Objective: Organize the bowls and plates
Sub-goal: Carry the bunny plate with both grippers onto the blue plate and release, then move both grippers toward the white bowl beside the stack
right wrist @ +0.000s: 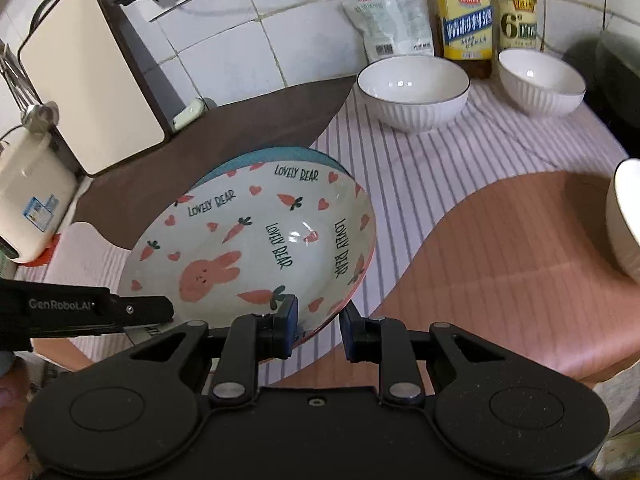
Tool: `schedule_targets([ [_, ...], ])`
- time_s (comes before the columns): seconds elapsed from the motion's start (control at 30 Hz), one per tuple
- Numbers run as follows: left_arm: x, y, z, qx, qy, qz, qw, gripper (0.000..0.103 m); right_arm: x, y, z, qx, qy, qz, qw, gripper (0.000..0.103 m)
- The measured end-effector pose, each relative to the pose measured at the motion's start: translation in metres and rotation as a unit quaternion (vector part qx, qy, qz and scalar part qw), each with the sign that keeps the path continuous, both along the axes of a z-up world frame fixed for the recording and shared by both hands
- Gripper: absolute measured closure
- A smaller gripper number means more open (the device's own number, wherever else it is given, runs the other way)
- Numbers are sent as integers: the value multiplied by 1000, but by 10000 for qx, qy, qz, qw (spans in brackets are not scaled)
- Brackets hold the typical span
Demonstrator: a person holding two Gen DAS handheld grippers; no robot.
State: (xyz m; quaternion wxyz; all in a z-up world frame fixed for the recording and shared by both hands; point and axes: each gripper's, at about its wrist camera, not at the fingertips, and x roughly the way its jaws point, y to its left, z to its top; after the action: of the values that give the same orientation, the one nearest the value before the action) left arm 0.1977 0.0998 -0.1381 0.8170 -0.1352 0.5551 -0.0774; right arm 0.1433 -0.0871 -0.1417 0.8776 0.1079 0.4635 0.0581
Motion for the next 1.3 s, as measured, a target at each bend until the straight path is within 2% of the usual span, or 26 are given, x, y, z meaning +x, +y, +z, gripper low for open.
schedule_targets([
  [0.63, 8, -15, -9, 394, 561, 245, 9973, 79, 8, 8, -12, -665, -391, 561, 9954, 70],
  [0.77, 4, -18, -13, 451, 495, 422, 9969, 79, 11, 9, -11, -586, -297, 663, 9956, 70],
  [0.97, -2, -23, -16, 535, 408, 397, 9969, 79, 9, 9, -14, -716, -468, 787, 9932, 69],
  [1.07, -7, -27, -15, 720, 268, 371, 9964, 71, 7, 7, -14, -817, -605, 893, 9908, 70],
  [1.17, -15, -29, -9, 911, 144, 343, 9951, 71, 0, 5, -5, -1008, -758, 967, 9873, 69],
  [1.3, -26, -29, 3, 1019, 51, 251, 9945, 71, -17, -10, 8, -996, -1068, 1076, 9834, 68],
])
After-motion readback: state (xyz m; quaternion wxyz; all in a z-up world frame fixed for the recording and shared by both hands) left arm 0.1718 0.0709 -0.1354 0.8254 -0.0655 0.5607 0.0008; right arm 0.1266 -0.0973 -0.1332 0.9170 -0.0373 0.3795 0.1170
